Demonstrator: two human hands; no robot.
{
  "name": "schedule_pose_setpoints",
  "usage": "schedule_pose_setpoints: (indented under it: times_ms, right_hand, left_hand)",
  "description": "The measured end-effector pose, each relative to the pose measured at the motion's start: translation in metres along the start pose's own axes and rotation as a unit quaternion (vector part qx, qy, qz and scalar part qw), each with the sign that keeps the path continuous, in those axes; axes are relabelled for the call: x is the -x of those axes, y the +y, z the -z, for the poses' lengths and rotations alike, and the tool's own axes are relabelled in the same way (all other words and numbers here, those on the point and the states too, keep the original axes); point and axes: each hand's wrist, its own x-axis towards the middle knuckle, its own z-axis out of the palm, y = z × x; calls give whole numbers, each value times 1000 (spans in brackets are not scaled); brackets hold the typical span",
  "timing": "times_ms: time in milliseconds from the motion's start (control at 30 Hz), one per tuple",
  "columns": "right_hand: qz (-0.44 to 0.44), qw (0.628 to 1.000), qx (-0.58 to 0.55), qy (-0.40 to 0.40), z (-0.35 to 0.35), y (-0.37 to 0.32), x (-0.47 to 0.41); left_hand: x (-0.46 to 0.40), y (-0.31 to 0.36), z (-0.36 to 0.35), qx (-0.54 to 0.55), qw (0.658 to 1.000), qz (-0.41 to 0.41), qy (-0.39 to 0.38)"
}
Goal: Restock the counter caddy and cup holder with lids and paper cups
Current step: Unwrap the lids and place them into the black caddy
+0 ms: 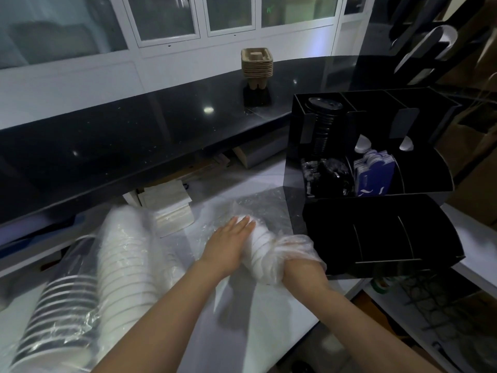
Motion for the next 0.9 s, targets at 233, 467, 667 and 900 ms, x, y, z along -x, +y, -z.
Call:
schedule_pose_setpoints:
  times_ms: [233, 467, 667, 900]
  right_hand:
    - [-81, 991, -101, 39, -19, -12, 6]
    - [-73, 994, -80, 20, -7, -4, -21]
    - [-112, 986, -75, 100, -9, -4, -19]
    - [-98, 966, -29, 237, -1, -12, 5]
  left_hand:
    - [1, 6, 4, 7, 1000, -14, 18]
    - [4, 8, 5, 13, 1000, -3, 24]
    - [4, 7, 7, 11, 1000, -1, 14]
    - [6, 8, 7, 7, 1000, 2, 7]
